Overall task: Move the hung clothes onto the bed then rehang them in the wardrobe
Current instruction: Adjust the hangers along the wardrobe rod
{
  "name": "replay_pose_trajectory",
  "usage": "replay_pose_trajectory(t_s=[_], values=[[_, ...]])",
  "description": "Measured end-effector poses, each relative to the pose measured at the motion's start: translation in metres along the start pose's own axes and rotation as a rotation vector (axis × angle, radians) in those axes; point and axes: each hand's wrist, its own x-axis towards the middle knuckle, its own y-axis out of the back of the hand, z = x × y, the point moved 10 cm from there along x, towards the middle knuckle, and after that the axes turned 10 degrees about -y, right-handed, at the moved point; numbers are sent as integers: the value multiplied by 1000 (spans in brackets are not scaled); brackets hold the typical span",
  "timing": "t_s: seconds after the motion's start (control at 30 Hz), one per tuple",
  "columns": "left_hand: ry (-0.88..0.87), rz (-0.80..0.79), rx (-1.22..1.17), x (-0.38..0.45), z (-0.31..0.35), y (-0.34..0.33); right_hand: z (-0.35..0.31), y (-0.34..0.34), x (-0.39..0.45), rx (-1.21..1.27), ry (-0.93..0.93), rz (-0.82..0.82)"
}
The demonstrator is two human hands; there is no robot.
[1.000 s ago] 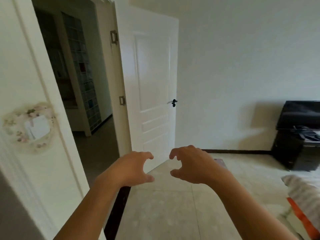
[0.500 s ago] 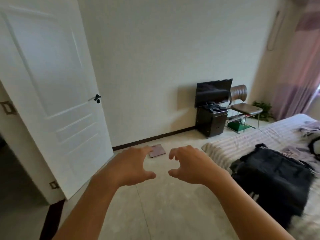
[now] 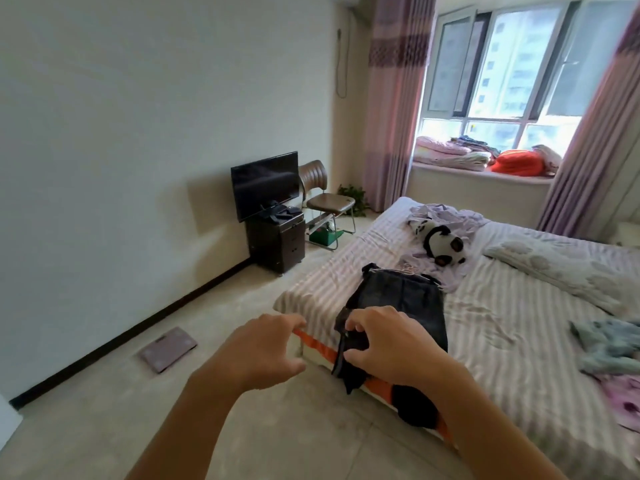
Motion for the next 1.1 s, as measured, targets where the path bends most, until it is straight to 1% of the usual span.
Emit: replay_pose_trajectory(t_s=[0.23,0.4,0.63,0.77,1.1], values=[[-178,-74,-6,117,30,-20,92,10,47,20,-184,32],[-257,-100,7,204,59,-40,163,17,89,25,-247,68],[-240,-121,15,319,88,-58,255,43,166,12,-259,95],[-230,-104,-26,384,96,-62,295,56,210,2,-253,96],[-217,-104,-85,533,80,-83,369,61,328,-6,-287,104]])
